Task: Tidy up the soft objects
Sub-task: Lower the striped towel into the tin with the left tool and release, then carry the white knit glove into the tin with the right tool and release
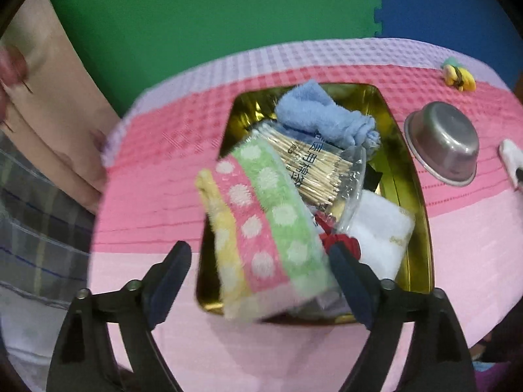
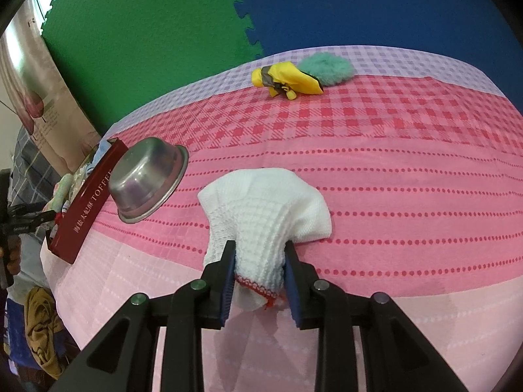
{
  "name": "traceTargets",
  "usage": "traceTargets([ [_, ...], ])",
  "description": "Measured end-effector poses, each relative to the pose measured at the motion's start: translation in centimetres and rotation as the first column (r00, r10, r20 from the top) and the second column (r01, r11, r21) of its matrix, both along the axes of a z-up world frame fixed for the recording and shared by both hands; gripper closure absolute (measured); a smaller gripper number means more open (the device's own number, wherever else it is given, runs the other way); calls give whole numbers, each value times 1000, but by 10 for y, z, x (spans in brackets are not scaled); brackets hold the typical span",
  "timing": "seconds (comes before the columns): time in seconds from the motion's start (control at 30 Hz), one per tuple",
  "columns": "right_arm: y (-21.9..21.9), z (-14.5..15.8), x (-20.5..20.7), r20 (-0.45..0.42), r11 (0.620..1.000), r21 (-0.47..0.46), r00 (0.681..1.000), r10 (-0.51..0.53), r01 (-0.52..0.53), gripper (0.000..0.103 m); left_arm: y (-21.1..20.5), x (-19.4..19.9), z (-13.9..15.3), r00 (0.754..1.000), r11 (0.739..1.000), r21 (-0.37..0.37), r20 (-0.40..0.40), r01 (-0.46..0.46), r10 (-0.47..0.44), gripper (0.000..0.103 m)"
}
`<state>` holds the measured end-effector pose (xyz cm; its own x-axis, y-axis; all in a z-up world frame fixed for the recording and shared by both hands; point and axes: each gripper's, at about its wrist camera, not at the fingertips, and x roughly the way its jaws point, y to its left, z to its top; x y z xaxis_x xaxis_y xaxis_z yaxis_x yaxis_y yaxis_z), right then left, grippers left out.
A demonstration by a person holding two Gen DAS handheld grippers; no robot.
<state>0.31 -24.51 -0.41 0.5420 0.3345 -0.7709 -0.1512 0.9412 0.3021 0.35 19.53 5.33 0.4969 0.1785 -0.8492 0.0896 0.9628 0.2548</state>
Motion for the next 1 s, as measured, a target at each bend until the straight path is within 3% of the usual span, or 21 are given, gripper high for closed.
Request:
traceTargets([
  [0.13,0,0,0,0,1000,2,1000,-6,6,75,-1,-10,10,998,999,14,52,-31,30,14],
  [0.23,0,0,0,-6,1000,8,1000,-10,10,72,-2,-23,27,988,991,-93,110,-93,104,14],
  [0.37,-1,0,3,-29,1000,12,999,-17,17,70,-7,-54,43,958,957,-240,193,-164,213,13],
  [0.47,0,1,6,-54,1000,3,998,-18,18,69,-18,-80,45,940,920,-341,205,-193,274,11],
  [0.53,1,1,10,-77,1000,0,997,-19,20,69,-27,-93,43,937,908,-371,203,-194,283,11],
  [0.63,2,1,11,-92,1000,-16,996,-23,21,69,-41,-110,37,931,901,-378,204,-212,304,11],
  [0.8,9,6,6,-54,998,-54,998,13,-16,77,-49,-126,33,907,884,-402,232,-240,352,11],
  [1.0,29,51,6,27,996,-3,996,88,-88,77,-37,-135,33,856,861,-402,275,-310,437,11],
])
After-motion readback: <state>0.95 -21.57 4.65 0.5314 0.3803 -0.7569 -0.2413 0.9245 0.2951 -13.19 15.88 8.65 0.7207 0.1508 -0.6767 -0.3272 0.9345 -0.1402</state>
